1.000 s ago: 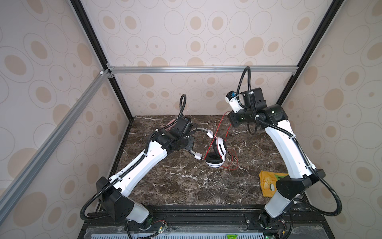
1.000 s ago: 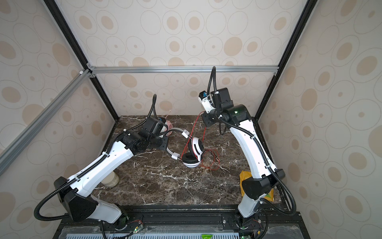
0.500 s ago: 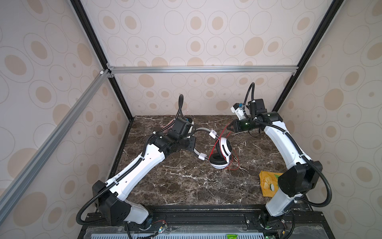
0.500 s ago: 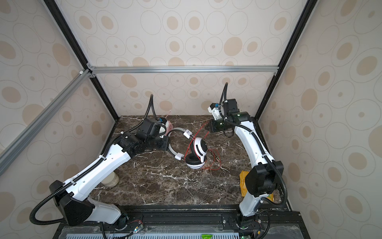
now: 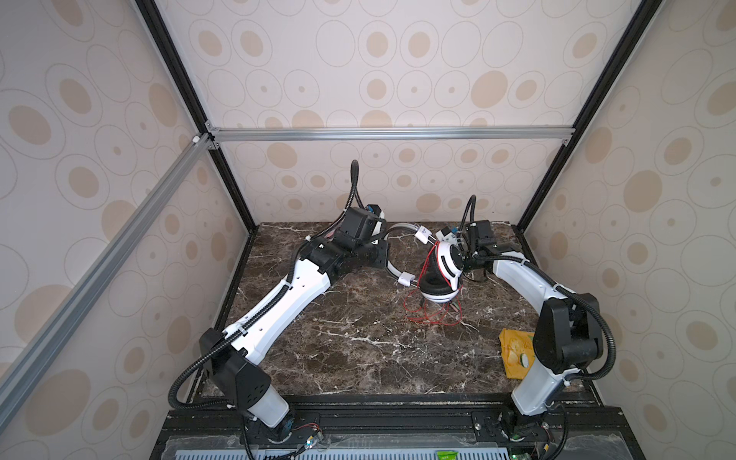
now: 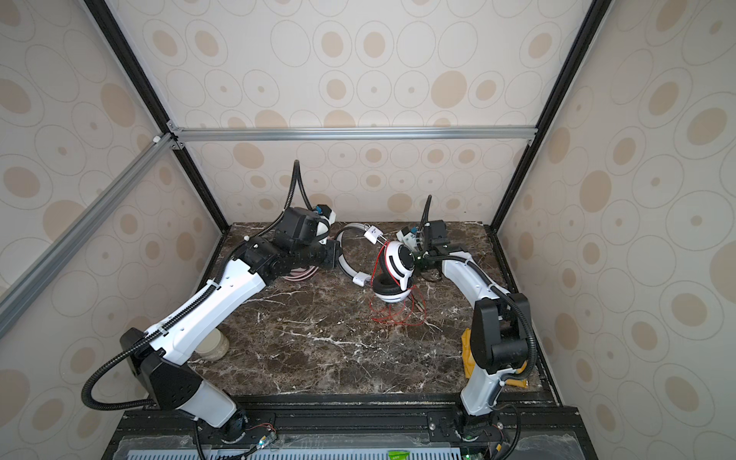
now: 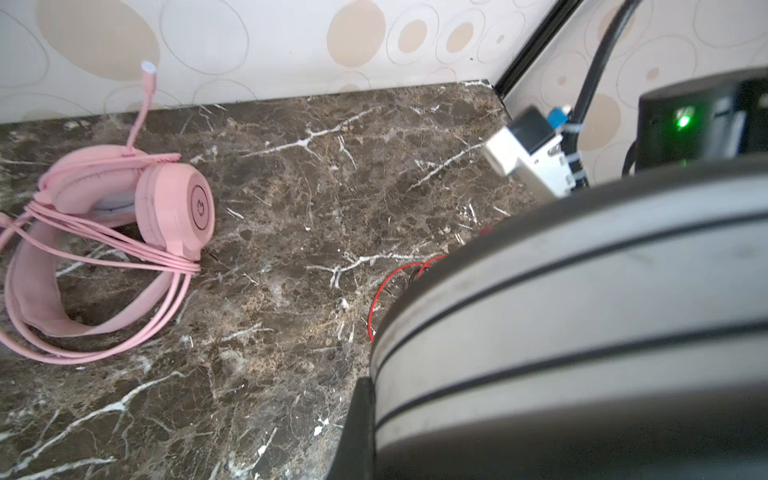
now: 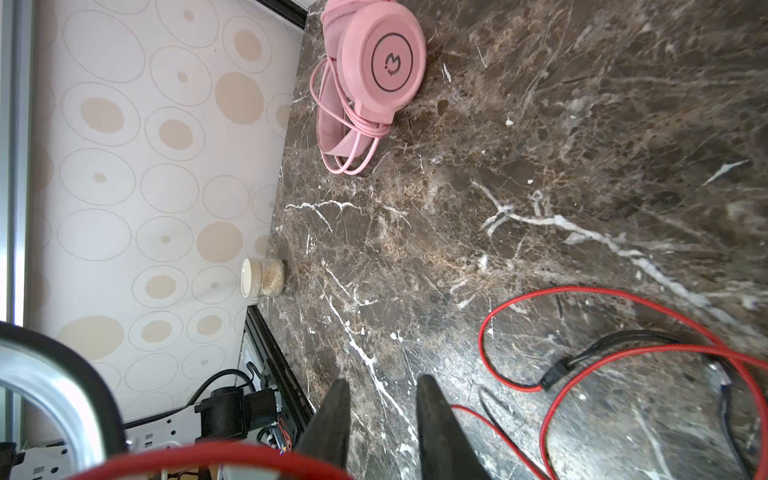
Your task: Wrap the headphones
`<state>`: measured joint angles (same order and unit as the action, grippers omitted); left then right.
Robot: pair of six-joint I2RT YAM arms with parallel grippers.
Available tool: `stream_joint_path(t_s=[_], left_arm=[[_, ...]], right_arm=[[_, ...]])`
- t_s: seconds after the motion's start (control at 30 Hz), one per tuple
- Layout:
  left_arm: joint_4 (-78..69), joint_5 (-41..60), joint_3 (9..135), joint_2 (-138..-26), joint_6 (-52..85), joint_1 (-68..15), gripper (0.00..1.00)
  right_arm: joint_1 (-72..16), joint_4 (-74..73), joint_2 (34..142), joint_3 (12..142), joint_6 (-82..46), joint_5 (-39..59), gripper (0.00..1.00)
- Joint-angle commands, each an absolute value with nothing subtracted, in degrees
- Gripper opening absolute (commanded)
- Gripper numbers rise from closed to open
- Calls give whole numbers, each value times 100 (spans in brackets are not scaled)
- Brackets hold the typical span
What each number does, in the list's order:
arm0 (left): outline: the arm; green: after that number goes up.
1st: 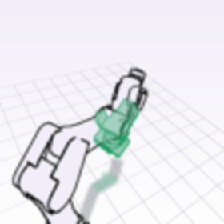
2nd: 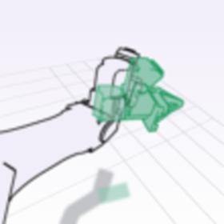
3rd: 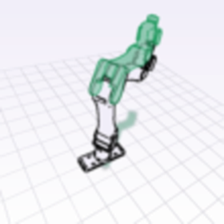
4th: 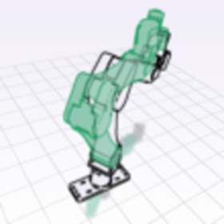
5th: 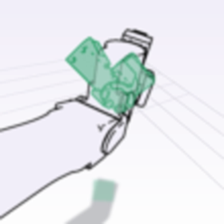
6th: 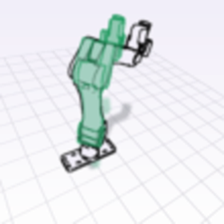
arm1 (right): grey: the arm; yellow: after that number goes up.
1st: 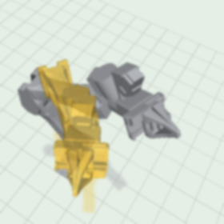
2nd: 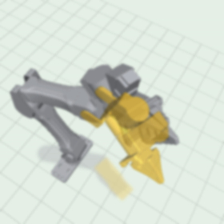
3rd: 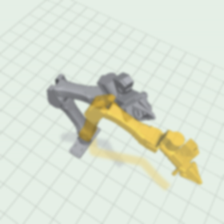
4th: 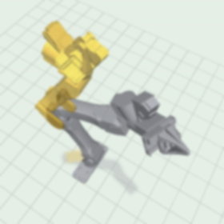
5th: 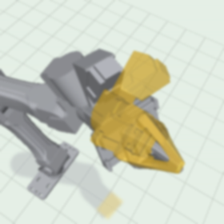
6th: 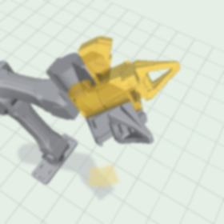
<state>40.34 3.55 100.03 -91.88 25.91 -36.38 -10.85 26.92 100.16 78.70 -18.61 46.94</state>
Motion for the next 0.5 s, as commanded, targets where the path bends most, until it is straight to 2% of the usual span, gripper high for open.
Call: stream_joint_path(t_s=[0.0, 0.23, 0.47], left_arm=[[4184, -58, 10939, -9310, 2865, -3506, 0], [4735, -40, 11945, -9776, 3449, -3182, 0], [5177, -544, 12295, -9956, 4031, -2996, 0]], right_arm=[[-1036, 2563, 9723, 7603, -1856, 4740, 32], [-932, 1686, 9488, 6821, -2418, 4946, 31], [-923, 1840, 8980, 6348, -1927, 4591, 33]])
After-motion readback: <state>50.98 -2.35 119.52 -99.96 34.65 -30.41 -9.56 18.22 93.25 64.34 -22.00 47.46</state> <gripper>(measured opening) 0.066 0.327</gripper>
